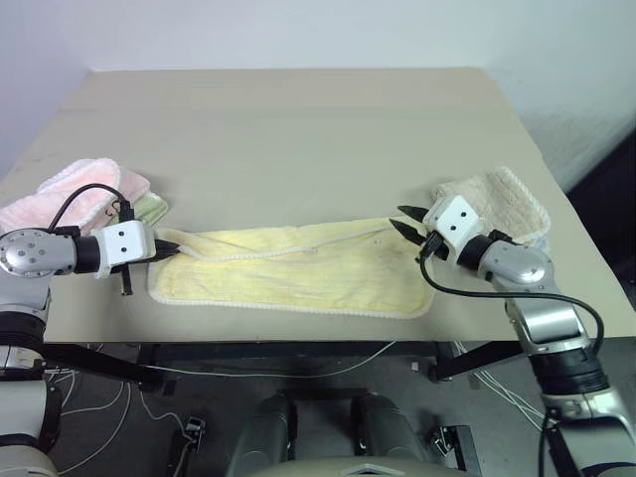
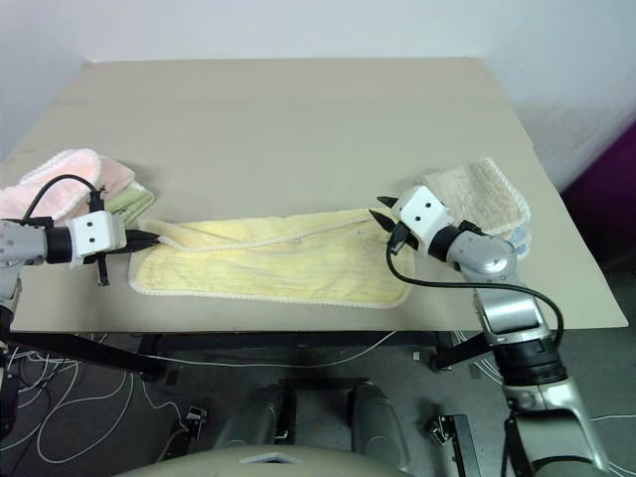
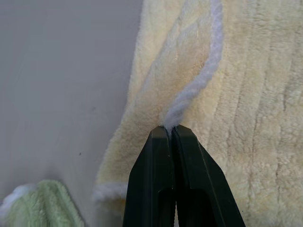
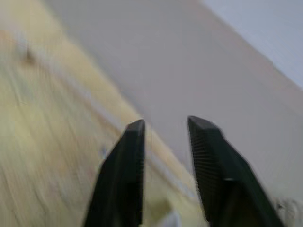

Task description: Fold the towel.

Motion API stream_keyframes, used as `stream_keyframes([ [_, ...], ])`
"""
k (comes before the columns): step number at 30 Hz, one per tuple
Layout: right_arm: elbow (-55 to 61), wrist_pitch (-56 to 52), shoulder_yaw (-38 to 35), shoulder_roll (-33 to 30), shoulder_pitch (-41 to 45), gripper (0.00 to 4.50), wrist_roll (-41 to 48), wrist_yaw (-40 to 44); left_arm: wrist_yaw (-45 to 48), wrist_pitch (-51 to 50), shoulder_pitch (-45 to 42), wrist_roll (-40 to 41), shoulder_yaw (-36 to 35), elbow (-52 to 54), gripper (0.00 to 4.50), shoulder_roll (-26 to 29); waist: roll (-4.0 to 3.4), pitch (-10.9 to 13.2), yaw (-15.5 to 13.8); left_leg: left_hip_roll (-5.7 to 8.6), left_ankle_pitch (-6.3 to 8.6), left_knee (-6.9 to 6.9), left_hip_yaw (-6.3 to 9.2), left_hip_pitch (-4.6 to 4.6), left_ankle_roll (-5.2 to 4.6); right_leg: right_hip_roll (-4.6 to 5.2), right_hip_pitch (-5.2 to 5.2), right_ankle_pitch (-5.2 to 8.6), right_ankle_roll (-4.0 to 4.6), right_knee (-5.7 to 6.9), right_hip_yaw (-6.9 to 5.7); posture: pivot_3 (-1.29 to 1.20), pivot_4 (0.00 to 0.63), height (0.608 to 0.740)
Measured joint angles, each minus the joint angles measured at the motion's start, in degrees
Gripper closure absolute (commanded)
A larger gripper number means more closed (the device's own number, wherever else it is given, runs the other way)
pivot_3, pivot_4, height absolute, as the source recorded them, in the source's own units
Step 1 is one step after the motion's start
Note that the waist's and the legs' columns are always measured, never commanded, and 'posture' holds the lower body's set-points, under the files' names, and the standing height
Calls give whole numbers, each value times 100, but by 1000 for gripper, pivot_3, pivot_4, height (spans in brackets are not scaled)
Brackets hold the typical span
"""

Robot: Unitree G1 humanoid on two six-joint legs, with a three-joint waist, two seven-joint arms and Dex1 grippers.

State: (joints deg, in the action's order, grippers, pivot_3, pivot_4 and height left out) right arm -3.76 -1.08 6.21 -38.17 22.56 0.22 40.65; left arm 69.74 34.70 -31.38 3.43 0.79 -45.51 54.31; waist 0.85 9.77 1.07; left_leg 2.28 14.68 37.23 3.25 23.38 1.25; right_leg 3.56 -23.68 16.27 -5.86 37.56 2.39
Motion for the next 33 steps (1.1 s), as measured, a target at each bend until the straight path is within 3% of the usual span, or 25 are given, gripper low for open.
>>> stream_keyframes([
  [1, -318, 259, 130, -88, 109, 1639, -186, 68, -50, -4, 45, 3, -11, 30, 4500, -5, 0, 0, 2, 0, 0, 0, -2, 0, 0, 0, 0, 0, 0, 0, 1, 0, 150, 740],
  [9, -2298, 1587, 423, -208, 1019, 1639, -1077, -103, -364, -27, 514, 33, -71, 374, 4500, -202, -1, 0, -8, 0, 0, 0, -2, 0, 0, 2, -2, 0, 0, 1, 3, 0, 150, 740],
  [23, -4097, 2715, 689, -80, 1923, 1639, -1792, -678, -532, -169, 710, 57, -78, 749, 4500, -324, -1, 0, 1, 0, 0, 0, -4, 0, 0, 2, -3, 0, 0, 2, 5, 0, 150, 740],
  [26, -4260, 2914, 728, -63, 1995, 2228, -1862, -739, -577, -173, 729, 57, -78, 777, 4500, -330, -1, 0, 3, 0, 0, -1, -4, 0, 0, 2, -3, 0, 0, 2, 5, 0, 150, 740],
  [33, -4324, 3155, 779, -48, 2010, 4485, -1895, -633, -660, -174, 786, 57, -78, 787, 4500, -359, -1, 0, 4, 0, 0, 0, -4, 0, 0, 2, -3, 0, 0, 2, 5, 0, 150, 740],
])
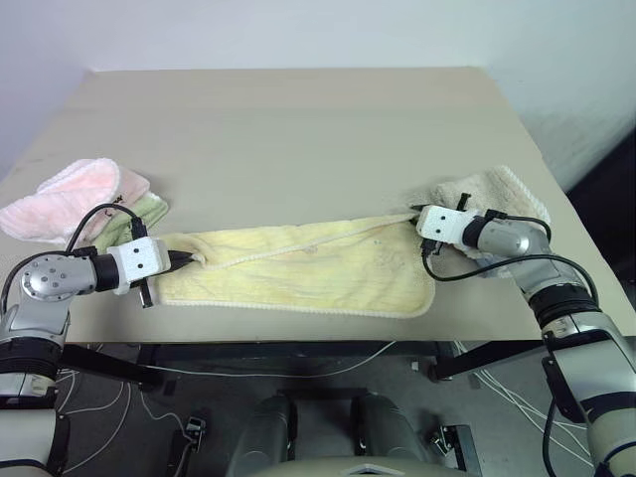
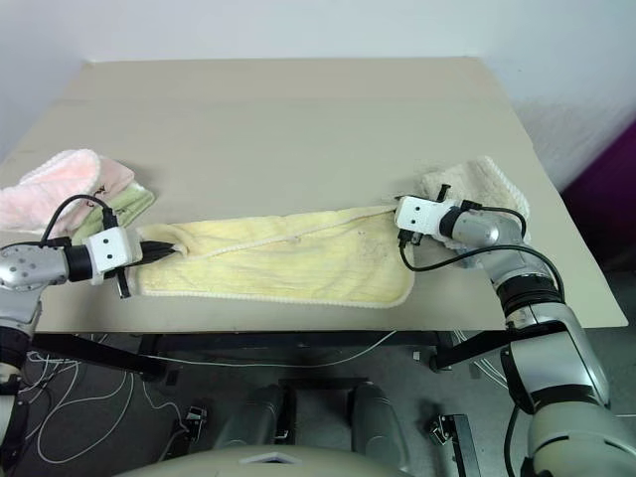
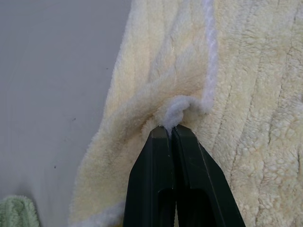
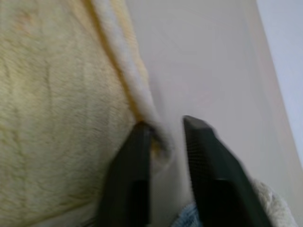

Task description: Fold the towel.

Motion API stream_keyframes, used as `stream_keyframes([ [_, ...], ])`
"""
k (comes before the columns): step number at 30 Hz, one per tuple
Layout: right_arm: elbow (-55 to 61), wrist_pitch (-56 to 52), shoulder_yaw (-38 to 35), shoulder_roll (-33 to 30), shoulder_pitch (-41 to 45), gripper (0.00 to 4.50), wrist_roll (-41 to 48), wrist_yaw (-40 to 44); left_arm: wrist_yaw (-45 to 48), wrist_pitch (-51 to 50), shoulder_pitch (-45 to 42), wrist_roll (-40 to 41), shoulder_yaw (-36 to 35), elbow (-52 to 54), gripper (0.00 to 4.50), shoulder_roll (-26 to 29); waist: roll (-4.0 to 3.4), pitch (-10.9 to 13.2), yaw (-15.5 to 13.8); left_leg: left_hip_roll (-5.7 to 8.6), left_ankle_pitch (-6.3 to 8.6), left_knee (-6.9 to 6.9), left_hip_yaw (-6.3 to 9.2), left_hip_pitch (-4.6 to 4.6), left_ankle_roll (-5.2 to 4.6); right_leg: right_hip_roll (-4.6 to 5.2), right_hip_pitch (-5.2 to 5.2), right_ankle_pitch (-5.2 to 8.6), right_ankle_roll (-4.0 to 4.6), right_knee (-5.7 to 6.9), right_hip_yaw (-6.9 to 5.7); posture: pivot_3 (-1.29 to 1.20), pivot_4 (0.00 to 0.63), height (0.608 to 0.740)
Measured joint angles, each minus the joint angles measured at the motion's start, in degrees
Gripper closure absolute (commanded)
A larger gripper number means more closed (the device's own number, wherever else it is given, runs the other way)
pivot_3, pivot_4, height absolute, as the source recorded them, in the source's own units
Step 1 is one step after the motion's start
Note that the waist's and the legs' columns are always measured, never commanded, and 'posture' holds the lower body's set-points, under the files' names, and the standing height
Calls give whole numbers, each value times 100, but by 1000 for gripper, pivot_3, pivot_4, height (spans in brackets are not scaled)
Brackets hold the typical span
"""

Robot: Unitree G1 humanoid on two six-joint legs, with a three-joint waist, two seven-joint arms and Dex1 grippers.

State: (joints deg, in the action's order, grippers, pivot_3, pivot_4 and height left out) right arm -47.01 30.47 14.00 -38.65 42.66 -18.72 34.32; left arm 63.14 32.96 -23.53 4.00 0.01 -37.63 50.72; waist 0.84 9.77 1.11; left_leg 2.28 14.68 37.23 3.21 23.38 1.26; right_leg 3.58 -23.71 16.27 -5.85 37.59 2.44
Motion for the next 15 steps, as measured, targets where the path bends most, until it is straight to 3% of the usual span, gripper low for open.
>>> stream_keyframes([
  [8, 50, 17, -8, -3, 6, 4485, 115, 127, -244, -271, -8, 136, -136, -2, 4500, -178, 0, 0, -3, 0, 0, 1, 1, 0, 0, 0, 0, 0, 0, 1, 0, 0, 150, 740],
  [15, -150, -135, -289, -83, 852, 4485, 403, 175, -950, -1239, -1389, 534, -595, -453, 4500, -577, 1, 1, -7, 3, 0, 9, 1, 4, 1, 1, -6, 0, 0, 28, -1, 0, 150, 740],
])
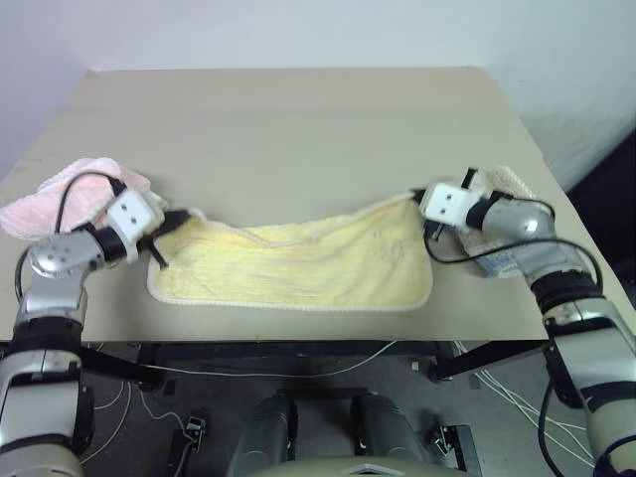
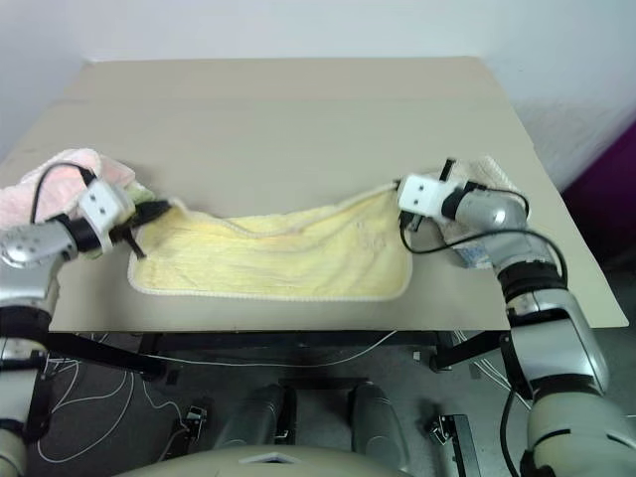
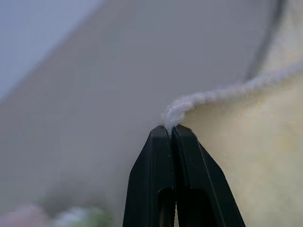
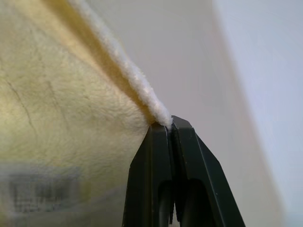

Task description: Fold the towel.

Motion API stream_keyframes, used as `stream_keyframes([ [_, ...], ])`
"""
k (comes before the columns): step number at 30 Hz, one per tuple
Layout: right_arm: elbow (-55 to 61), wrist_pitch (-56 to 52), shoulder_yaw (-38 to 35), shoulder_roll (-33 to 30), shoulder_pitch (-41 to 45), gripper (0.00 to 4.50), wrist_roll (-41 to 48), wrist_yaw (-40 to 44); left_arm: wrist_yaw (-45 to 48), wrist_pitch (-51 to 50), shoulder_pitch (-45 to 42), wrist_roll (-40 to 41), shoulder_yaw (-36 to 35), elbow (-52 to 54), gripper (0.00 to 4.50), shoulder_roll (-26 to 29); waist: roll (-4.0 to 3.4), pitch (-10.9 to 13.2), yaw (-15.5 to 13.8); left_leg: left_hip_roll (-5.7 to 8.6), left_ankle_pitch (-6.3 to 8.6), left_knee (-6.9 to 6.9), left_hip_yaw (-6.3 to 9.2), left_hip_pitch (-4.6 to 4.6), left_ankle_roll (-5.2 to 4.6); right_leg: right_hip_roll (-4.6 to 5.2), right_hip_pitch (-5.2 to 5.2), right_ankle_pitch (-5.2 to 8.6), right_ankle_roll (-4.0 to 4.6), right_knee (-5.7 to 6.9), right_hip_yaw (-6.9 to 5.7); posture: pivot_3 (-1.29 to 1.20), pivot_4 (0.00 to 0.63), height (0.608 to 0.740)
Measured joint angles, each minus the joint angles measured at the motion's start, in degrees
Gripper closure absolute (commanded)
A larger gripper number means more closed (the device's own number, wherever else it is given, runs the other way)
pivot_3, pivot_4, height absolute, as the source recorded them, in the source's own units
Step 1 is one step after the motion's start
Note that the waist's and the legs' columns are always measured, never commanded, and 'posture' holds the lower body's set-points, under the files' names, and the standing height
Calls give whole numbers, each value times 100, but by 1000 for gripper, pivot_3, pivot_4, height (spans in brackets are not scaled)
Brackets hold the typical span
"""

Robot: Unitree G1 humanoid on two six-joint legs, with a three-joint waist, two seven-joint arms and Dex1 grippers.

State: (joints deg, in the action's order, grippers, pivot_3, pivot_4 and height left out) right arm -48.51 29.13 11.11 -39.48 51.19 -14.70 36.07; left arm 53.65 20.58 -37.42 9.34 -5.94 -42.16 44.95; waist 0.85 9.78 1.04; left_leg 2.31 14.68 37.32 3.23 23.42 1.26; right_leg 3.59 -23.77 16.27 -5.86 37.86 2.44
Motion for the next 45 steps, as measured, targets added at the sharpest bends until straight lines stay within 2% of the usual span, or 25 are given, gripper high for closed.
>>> stream_keyframes([
  [9, -876, 55, -217, -315, 1308, 4485, 79, 97, -868, -237, -2035, -170, -64, -1417, 4500, -230, 1, 1, 17, 3, -1, -1, -13, 13, 1, 0, -25, 0, 0, 9, 9, 0, 150, 740],
  [12, -767, 46, -462, -455, 1536, 4485, 392, 440, -880, -160, -2415, -194, -69, -1595, 4500, -175, 1, 0, 27, 2, -13, -5, -15, 18, 22, 0, -33, 0, -1, 12, 11, 0, 150, 740],
  [16, -185, -186, -794, -673, 1377, 4485, 1002, 1133, -718, -73, -2395, -186, -177, -1654, 4500, 82, 1, 1, 114, -1, -10, -11, -18, 19, 18, -1, -38, 0, -1, 13, 15, 0, 150, 740],
  [19, 841, -719, -1043, -795, 756, 4485, 1638, 1736, -411, -2, -2005, -92, -286, -1489, 4500, 245, 1, 0, 143, -3, -6, -10, -17, 19, 11, 0, -38, 0, -1, 17, 15, 0, 150, 740],
  [22, 2022, -1553, -1200, -956, -218, 4485, 2266, 2267, 77, -187, -1212, 221, -470, -978, 4500, 343, 0, 0, 143, -4, -1, -7, -16, 26, 2, 3, -49, 0, 0, 23, 16, 0, 150, 740],
  [24, 3206, -2295, -1342, -1220, -1330, 4485, 2748, 2616, 641, -553, -79, 607, -663, 4, 4500, 550, -2, -1, 144, -7, -1, -10, -13, 44, 2, 12, -66, 1, 0, 22, 18, 0, 150, 740],
  [26, 3839, -2848, -1415, -1362, -2116, 4485, 3031, 2833, 992, -1010, 794, 866, -750, 655, 4500, 673, -3, 0, 141, -6, -1, 0, -15, 55, 1, 15, -73, 0, 0, 21, 21, 0, 150, 740],
  [31, 5321, -3997, -1737, -1808, -3514, 4485, 3765, 3264, 1518, -2052, 2746, 1292, -1064, 2160, 4500, 1029, -4, -2, 117, -7, 1, 10, -12, 38, -1, 20, -56, 1, 1, 15, 28, 0, 150, 740],
  [38, 6269, -4742, -1910, -1905, -4271, 4485, 4254, 3502, 1735, -2678, 3789, 1428, -1339, 3126, 4500, 1293, -1, -2, -32, -6, 3, 11, -13, 24, -3, 25, -36, 1, 1, 8, 25, 0, 150, 740],
  [45, 6489, -5013, -2069, -2095, -4551, 4485, 4429, 3761, 1858, -2908, 3886, 1484, -1523, 3312, 4500, 1395, -1, -2, -38, -6, 4, 1, -13, 1, -4, 27, -10, 1, 2, -6, 22, 0, 150, 740],
])
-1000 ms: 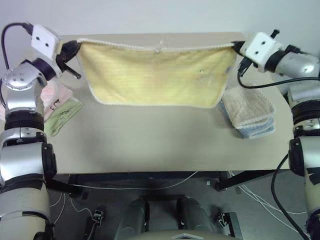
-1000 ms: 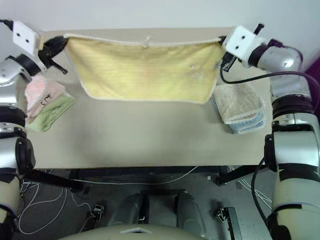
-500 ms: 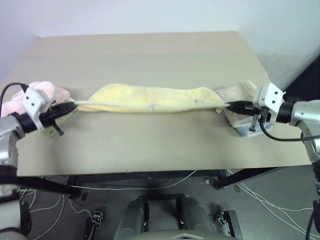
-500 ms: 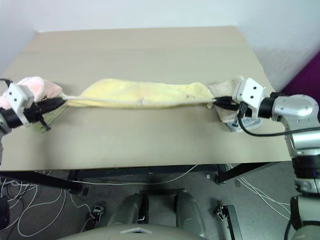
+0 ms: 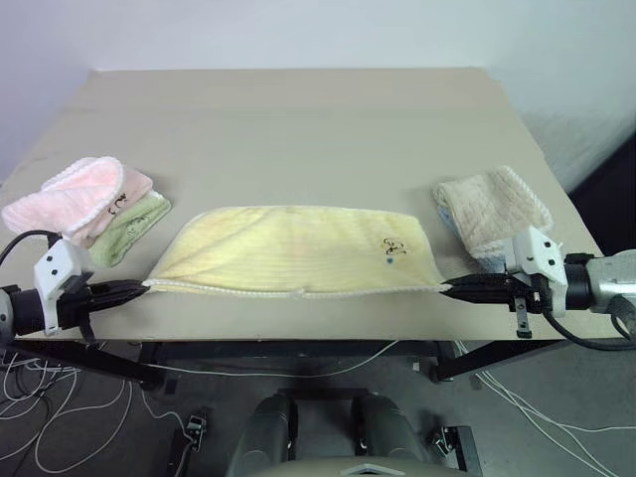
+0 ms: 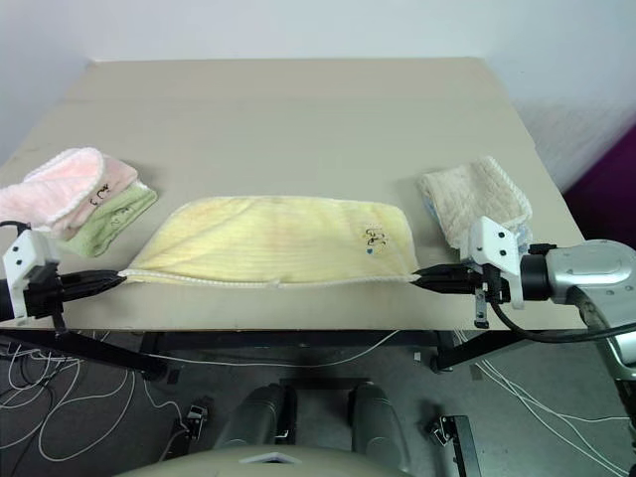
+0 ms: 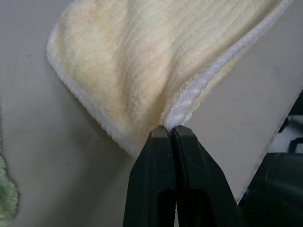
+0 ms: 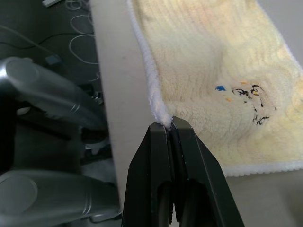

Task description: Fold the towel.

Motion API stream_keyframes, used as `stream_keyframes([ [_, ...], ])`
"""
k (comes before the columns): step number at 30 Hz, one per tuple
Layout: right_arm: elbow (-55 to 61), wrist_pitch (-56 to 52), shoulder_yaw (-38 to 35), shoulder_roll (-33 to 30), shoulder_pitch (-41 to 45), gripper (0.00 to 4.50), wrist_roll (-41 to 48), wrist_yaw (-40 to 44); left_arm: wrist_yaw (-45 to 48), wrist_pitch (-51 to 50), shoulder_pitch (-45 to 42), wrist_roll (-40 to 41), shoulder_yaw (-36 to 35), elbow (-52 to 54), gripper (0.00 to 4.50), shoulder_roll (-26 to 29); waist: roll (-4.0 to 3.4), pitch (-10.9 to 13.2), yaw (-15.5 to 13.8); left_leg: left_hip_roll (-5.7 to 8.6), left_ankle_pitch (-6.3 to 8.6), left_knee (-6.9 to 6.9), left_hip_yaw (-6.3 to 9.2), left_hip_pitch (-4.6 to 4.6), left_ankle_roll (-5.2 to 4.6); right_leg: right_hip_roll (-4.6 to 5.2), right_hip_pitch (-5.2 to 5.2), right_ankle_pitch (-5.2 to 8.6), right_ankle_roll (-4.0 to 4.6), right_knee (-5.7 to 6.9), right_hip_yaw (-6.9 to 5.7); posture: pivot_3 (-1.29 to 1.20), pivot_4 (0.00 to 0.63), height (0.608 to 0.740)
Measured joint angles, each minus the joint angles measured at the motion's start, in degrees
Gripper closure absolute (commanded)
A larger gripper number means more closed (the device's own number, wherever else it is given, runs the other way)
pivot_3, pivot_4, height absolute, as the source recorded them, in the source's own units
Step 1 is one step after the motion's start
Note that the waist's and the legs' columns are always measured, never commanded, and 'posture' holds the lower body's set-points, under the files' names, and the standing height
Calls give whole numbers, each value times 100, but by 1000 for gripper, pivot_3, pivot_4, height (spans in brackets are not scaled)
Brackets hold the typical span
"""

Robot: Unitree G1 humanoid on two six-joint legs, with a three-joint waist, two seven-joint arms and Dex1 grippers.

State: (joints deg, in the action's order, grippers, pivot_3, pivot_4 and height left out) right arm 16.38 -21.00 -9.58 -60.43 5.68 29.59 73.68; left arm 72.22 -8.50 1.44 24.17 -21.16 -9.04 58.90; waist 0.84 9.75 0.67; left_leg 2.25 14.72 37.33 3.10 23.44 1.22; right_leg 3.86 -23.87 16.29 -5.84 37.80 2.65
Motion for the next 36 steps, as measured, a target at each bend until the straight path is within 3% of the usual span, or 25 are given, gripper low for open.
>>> stream_keyframes([
  [11, -1044, 669, 377, 132, 1122, 4485, -771, -195, -592, 717, -1620, -788, 603, -1175, 4500, -158, 1, 1, 10, 0, 1, -8, 0, -4, -2, -7, 7, -1, -1, -15, -13, 0, 150, 740],
  [25, -3756, 1878, 1466, 1280, 3036, 4485, -2202, -760, -2076, 2610, -4165, -2634, 2071, -4220, 4500, -1021, 2, 0, 17, 7, 1, 2, -12, 3, -3, -21, -10, -1, -3, 15, -10, 0, 150, 740],
  [35, -5522, 2846, 1711, 1792, 3795, 4485, -2892, -1054, -2879, 3169, -4776, -3434, 2637, -5412, 4500, -1403, 2, 1, 31, 6, 0, 3, -18, 9, -2, -23, -23, -1, -3, 27, -4, 0, 150, 740],
  [36, -5610, 2910, 1712, 1830, 3829, 4282, -2917, -1078, -2941, 3203, -4799, -3492, 2676, -5473, 4272, -1419, 2, 1, 28, 7, 0, 3, -18, 9, -2, -23, -23, -1, -3, 27, -4, 0, 150, 740],
])
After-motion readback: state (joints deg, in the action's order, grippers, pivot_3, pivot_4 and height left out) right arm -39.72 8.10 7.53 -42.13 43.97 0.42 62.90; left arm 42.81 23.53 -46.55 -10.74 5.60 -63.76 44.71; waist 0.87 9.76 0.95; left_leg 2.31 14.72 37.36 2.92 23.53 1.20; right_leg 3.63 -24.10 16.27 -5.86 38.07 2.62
